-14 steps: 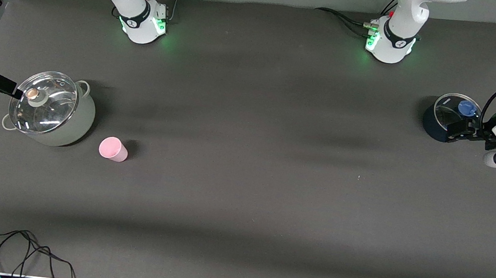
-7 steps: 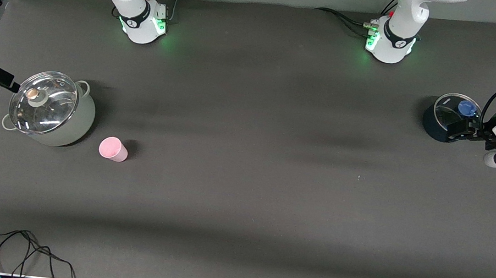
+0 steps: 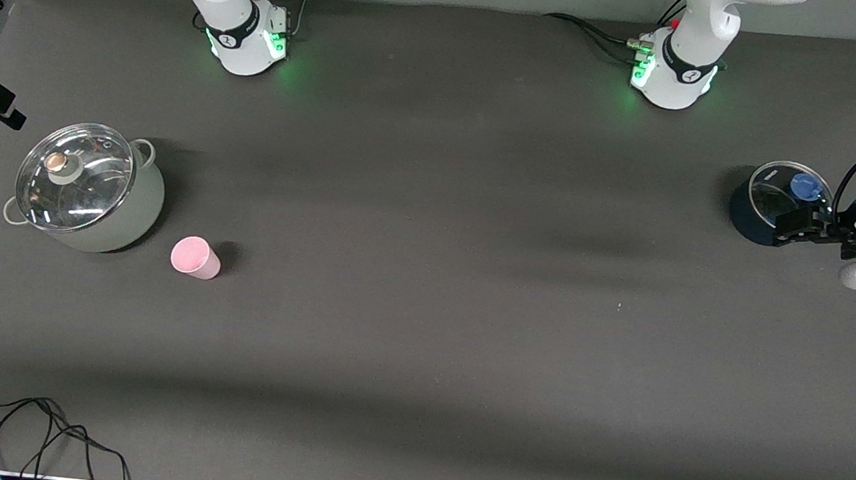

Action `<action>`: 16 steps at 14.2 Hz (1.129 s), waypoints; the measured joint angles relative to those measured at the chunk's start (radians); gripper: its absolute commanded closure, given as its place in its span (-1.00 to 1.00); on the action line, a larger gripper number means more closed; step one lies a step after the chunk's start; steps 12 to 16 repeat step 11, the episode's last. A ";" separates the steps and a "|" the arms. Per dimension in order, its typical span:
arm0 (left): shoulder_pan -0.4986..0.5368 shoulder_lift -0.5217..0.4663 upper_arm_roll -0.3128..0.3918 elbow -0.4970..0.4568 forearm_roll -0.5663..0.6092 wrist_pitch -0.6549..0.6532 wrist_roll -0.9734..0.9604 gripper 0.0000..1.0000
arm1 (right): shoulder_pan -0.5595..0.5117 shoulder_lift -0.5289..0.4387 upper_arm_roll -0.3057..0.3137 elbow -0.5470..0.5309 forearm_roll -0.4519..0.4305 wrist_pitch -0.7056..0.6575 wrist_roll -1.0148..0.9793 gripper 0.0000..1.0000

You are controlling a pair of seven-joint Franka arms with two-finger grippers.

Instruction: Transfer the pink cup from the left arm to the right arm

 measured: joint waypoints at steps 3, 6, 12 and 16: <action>0.000 0.000 0.000 0.000 0.000 0.000 0.000 -0.99 | 0.000 0.000 0.001 -0.010 0.000 0.005 0.000 -0.99; 0.000 0.000 0.000 0.001 0.000 0.000 0.000 -0.99 | 0.000 0.000 0.003 -0.017 0.000 0.010 0.000 -0.99; 0.000 0.000 0.000 0.001 0.000 0.000 0.000 -0.99 | 0.000 0.001 0.023 -0.024 0.000 -0.009 0.000 -0.99; 0.000 0.000 0.000 0.001 0.000 0.000 0.000 -0.99 | 0.000 0.001 0.023 -0.024 0.000 -0.009 0.000 -0.99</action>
